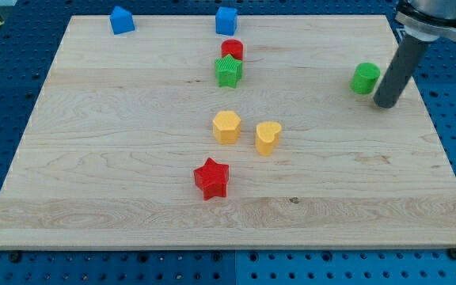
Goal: Move the green circle towards the top right of the board
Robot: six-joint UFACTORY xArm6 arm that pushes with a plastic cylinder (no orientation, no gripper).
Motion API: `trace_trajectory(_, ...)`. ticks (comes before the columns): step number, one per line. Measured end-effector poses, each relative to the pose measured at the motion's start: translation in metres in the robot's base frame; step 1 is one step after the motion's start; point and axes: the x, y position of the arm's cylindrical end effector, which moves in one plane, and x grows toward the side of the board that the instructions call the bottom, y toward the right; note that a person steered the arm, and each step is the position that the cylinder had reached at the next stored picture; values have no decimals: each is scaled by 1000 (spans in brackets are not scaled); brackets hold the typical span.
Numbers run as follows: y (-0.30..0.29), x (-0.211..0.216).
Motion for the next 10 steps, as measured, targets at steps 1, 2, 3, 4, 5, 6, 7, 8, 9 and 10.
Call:
trace_trajectory(1, -8, -4)
trace_trajectory(2, -8, -4)
trace_trajectory(3, -12, -4)
trace_trajectory(4, -13, -5)
trace_trajectory(5, -11, -12)
trace_trajectory(6, -10, -28)
trace_trajectory(7, -10, -45)
trace_trajectory(8, -10, -66)
trace_trajectory(9, -10, -86)
trace_trajectory(10, -10, -105)
